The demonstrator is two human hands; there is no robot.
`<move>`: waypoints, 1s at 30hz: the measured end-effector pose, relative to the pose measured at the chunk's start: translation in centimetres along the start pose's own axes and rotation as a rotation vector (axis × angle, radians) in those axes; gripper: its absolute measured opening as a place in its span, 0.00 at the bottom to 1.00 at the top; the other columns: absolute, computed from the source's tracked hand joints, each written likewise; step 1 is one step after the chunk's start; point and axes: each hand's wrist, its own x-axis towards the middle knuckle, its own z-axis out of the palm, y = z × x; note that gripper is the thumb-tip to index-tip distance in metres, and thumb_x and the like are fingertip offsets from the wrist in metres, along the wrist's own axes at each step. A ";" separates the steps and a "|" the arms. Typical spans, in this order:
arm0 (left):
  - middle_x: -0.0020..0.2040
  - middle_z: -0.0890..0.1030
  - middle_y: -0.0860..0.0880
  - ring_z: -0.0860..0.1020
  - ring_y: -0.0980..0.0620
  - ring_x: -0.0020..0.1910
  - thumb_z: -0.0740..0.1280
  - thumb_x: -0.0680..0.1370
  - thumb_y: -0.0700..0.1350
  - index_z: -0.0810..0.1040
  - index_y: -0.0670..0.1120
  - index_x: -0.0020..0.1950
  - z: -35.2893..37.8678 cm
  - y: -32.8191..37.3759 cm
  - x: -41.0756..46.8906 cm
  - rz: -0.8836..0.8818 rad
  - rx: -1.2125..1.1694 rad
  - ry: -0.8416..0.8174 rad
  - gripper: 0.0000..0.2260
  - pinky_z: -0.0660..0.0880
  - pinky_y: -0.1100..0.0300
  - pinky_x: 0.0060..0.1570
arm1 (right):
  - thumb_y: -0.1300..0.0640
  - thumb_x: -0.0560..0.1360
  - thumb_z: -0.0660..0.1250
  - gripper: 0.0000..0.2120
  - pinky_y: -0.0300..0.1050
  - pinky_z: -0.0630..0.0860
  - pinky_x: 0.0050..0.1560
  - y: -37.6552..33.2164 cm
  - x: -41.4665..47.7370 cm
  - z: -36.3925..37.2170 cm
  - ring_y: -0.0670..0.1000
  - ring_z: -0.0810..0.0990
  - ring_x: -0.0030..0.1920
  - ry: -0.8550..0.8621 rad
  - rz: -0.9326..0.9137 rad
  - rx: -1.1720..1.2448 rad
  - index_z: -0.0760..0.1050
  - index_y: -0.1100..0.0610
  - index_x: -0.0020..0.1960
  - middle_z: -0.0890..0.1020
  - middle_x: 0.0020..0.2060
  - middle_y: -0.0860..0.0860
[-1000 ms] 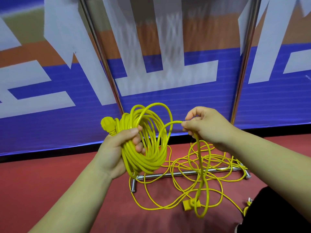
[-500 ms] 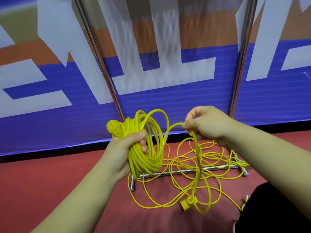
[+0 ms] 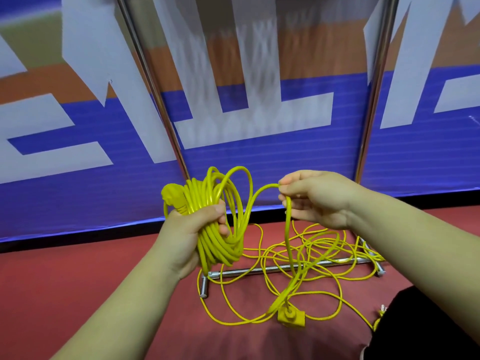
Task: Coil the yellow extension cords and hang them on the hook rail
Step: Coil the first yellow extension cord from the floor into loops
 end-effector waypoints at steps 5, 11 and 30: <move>0.35 0.77 0.42 0.77 0.48 0.28 0.72 0.69 0.38 0.82 0.38 0.45 0.1 -0.7 -0.1 -0.047 0.001 0.011 0.07 0.78 0.56 0.33 | 0.68 0.75 0.65 0.12 0.40 0.80 0.34 -0.5 -1.0 0.4 0.48 0.83 0.36 -0.059 -0.024 0.007 0.82 0.55 0.51 0.85 0.40 0.55; 0.36 0.81 0.36 0.81 0.45 0.32 0.74 0.67 0.39 0.84 0.37 0.44 0.4 -0.9 -0.3 -0.016 0.136 0.013 0.09 0.80 0.52 0.36 | 0.70 0.74 0.69 0.10 0.42 0.82 0.36 -0.8 -1.2 1.3 0.49 0.84 0.37 -0.061 -0.057 0.113 0.80 0.56 0.48 0.85 0.40 0.54; 0.47 0.85 0.35 0.84 0.41 0.41 0.73 0.68 0.38 0.83 0.35 0.49 3.7 -3.2 0.9 -0.099 0.165 -0.064 0.11 0.83 0.42 0.45 | 0.70 0.73 0.72 0.10 0.38 0.81 0.35 -0.4 -0.6 2.9 0.48 0.84 0.35 0.108 -0.184 0.364 0.73 0.59 0.42 0.81 0.38 0.56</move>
